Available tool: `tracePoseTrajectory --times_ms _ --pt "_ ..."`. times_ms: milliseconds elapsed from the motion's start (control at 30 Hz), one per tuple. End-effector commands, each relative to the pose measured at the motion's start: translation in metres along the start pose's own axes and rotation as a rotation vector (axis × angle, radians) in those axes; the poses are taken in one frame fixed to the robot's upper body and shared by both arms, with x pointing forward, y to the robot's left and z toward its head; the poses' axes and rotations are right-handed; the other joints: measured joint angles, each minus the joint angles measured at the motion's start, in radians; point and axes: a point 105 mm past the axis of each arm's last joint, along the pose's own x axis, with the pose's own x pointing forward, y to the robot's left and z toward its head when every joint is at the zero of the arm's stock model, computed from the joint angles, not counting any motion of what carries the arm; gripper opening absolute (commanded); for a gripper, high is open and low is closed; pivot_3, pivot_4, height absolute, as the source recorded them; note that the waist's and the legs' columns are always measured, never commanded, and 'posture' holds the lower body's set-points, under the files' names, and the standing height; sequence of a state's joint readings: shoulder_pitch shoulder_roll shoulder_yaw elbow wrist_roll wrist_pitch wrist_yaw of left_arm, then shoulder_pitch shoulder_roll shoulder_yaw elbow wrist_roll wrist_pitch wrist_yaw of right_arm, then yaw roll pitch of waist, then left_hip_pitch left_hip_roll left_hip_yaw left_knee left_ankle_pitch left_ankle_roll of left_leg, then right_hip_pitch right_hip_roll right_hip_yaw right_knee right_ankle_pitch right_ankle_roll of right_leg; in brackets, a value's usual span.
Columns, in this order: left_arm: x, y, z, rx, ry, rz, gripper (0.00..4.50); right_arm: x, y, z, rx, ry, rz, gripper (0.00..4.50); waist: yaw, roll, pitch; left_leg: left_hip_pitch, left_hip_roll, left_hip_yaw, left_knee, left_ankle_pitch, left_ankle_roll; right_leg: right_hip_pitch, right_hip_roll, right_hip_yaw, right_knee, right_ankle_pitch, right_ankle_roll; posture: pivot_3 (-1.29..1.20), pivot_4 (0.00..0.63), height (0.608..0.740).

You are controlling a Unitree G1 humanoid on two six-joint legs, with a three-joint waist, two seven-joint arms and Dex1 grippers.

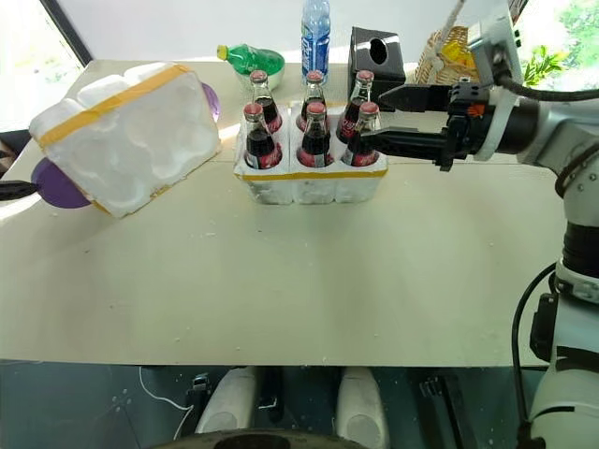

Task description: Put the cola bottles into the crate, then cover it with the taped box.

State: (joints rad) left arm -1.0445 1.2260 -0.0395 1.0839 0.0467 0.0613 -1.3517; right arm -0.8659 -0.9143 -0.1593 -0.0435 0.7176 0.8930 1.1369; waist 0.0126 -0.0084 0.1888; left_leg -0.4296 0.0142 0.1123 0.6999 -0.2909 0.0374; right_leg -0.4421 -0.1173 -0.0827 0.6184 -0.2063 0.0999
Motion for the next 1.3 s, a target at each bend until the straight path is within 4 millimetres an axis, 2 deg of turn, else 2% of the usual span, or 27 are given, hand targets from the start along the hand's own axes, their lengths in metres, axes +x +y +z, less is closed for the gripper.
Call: tracePoseTrajectory --times_ms 33,133,233,300,400,600,633,800,900,1000,1100,1167,1233,1300 --pt "0.011 -0.001 -0.008 0.010 0.075 -0.011 4.50 -0.010 0.007 0.012 -0.046 -0.026 -0.030 4.47 -0.003 0.000 0.000 0.000 0.000 0.000 0.000 0.000 0.001 0.000 0.000 0.000 -0.001 0.000 0.000 0.00 0.150 0.740" --pt "0.028 -0.009 -0.008 -0.031 0.092 -0.057 4.50 -0.016 0.007 0.013 -0.049 -0.021 -0.066 4.47 -0.006 -0.001 0.001 0.000 0.001 0.001 0.000 -0.001 0.001 0.000 0.000 0.000 -0.002 0.000 0.000 0.00 0.150 0.740" --pt "0.036 -0.018 -0.013 -0.037 0.144 -0.124 4.50 -0.022 0.005 0.015 -0.048 -0.022 -0.109 4.47 -0.011 -0.001 0.001 0.000 0.002 0.001 0.000 -0.001 0.001 -0.001 0.000 0.000 -0.001 0.000 0.000 0.00 0.150 0.740" --pt "0.042 -0.017 -0.010 -0.048 0.140 -0.102 4.50 -0.025 0.004 0.017 -0.049 -0.022 -0.132 4.47 -0.013 -0.002 0.001 0.000 0.002 0.001 0.000 -0.001 0.001 -0.001 0.000 0.000 -0.001 0.000 0.000 0.00 0.150 0.740" --pt "0.047 -0.016 -0.007 -0.066 0.126 -0.083 3.57 -0.030 0.007 0.020 -0.050 -0.024 -0.143 4.50 -0.012 -0.002 0.001 0.000 0.003 -0.001 0.000 -0.001 0.002 -0.001 -0.001 0.000 -0.002 0.000 0.000 0.00 0.150 0.740" --pt "0.050 -0.017 -0.004 -0.067 0.116 -0.081 0.46 -0.039 0.009 0.013 -0.045 0.011 -0.181 4.50 -0.006 -0.002 0.001 0.001 0.003 -0.002 0.001 -0.001 0.002 -0.001 -0.002 0.000 -0.002 0.000 0.000 0.00 0.150 0.740" --pt "0.049 -0.016 -0.003 -0.060 0.113 -0.079 0.28 -0.040 0.010 0.012 -0.038 0.019 -0.185 4.50 -0.006 -0.002 0.001 0.001 0.003 -0.002 0.001 -0.001 0.002 -0.001 -0.002 0.000 -0.001 0.000 0.000 0.00 0.150 0.740" --pt "0.042 -0.006 0.018 -0.005 0.005 -0.021 0.27 -0.049 0.015 0.006 -0.017 0.050 -0.176 4.50 -0.004 -0.002 0.001 0.001 0.003 -0.003 0.001 -0.001 0.002 -0.001 -0.002 0.000 -0.001 0.000 0.000 0.00 0.150 0.740" --pt "0.039 0.007 0.044 0.099 -0.079 0.088 0.27 -0.057 0.008 0.002 -0.035 0.073 -0.255 4.50 -0.003 -0.003 0.002 0.001 0.003 -0.003 0.001 -0.001 0.002 -0.001 -0.002 0.000 -0.001 0.000 0.000 0.00 0.150 0.740" --pt "0.032 0.019 0.094 0.244 -0.255 0.245 0.27 -0.069 0.007 -0.004 -0.023 0.095 -0.298 4.50 0.003 -0.004 0.002 0.000 0.003 -0.004 0.002 -0.001 0.002 0.000 -0.002 0.000 -0.002 0.000 0.000 0.00 0.150 0.740" --pt "0.020 0.017 0.151 0.435 -0.453 0.392 0.27 -0.078 0.008 -0.007 -0.005 0.106 -0.326 4.50 0.004 -0.005 0.002 0.000 0.002 -0.004 0.002 -0.001 0.002 0.001 -0.003 0.000 -0.002 0.001 0.001 0.00 0.150 0.740" --pt "0.014 0.004 0.192 0.591 -0.582 0.474 0.27 -0.082 0.007 -0.008 0.004 0.098 -0.345 4.50 0.002 -0.005 0.002 0.000 0.002 -0.004 0.002 -0.001 0.002 0.001 -0.003 0.000 -0.001 0.002 0.003 0.00 0.150 0.740" --pt "0.016 -0.025 0.224 0.795 -0.679 0.495 0.27 -0.085 0.005 -0.007 0.015 0.080 -0.367 4.50 0.000 -0.005 0.002 0.000 0.002 -0.003 0.003 -0.001 0.002 0.001 -0.003 0.000 -0.002 0.002 0.003 0.00 0.150 0.740" --pt "0.022 -0.050 0.242 0.931 -0.751 0.498 0.27 -0.086 0.004 -0.007 0.020 0.069 -0.380 4.50 0.000 -0.005 0.002 0.000 0.002 -0.003 0.003 -0.001 0.002 0.002 -0.003 0.000 -0.002 0.002 0.003 0.00 0.150 0.740"
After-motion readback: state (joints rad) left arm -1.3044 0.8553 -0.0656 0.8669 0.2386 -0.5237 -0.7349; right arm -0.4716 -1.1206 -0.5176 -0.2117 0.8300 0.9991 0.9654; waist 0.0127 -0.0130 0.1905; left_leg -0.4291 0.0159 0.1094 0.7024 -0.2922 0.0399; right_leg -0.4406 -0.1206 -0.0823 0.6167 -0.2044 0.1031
